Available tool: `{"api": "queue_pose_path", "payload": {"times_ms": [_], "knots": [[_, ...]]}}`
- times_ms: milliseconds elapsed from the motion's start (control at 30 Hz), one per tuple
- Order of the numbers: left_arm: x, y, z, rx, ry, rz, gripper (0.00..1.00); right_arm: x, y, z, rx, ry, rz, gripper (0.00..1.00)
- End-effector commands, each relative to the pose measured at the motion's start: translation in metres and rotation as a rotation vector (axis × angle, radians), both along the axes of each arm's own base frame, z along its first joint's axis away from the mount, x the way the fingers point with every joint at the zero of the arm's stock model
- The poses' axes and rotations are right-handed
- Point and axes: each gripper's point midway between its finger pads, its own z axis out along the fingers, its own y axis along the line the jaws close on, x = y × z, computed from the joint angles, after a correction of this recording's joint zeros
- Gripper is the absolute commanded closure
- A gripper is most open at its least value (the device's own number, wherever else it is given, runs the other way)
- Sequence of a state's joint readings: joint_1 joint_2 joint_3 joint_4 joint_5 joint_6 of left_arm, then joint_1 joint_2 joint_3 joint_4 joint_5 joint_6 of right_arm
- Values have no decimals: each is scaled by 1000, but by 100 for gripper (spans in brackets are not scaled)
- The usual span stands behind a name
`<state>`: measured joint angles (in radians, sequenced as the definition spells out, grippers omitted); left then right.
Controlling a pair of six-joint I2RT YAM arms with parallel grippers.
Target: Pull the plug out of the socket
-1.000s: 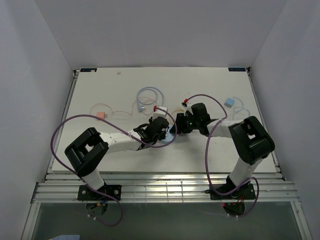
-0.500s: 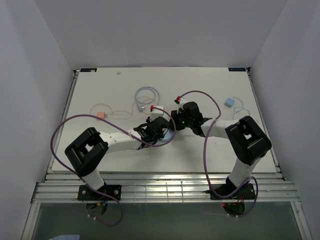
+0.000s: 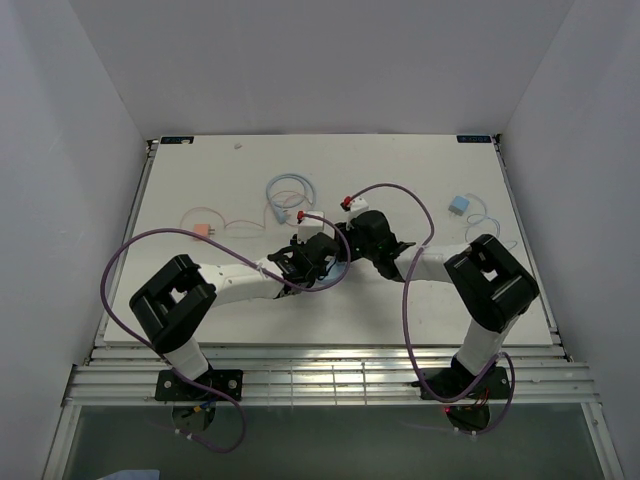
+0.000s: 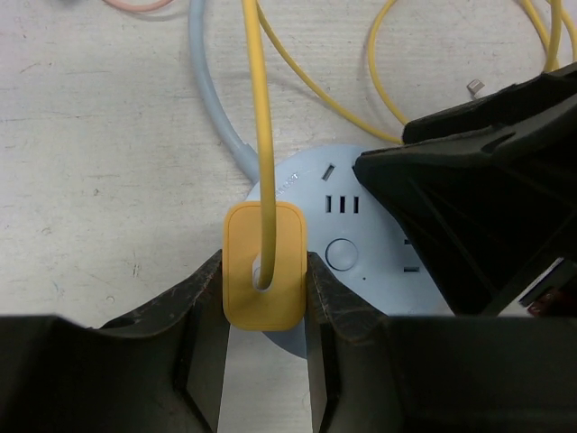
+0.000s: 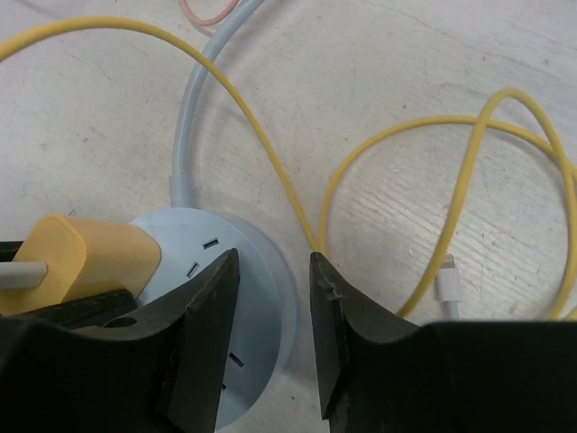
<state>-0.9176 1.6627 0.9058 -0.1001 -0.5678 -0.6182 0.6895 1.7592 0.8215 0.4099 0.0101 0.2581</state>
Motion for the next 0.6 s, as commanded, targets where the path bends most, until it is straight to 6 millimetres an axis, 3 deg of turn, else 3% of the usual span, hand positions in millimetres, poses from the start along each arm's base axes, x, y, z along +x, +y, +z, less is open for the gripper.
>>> {"api": "queue_pose_path", "payload": {"times_ms": [0, 67, 133, 300, 467, 533, 567], "knots": [[-20, -1, -18, -16, 79, -27, 100, -74, -71, -94, -336, 253, 63, 57], [-20, -1, -22, -7, 73, -38, 100, -68, -54, -73, -262, 172, 137, 48], [-23, 1, -26, 0, 74, -58, 100, -67, -49, -62, -245, 112, 188, 44], [-24, -3, -25, 3, 56, -118, 100, -55, -26, -21, -145, -64, 286, 20], [-28, -3, -24, 7, 55, -157, 100, -59, -14, -3, -89, -186, 394, 2], [-27, -8, -18, -14, 32, -190, 100, -57, -13, -4, -114, -234, 441, 3], [-30, -7, -19, -14, 33, -205, 100, -63, -11, -9, -110, -231, 484, 8]]}}
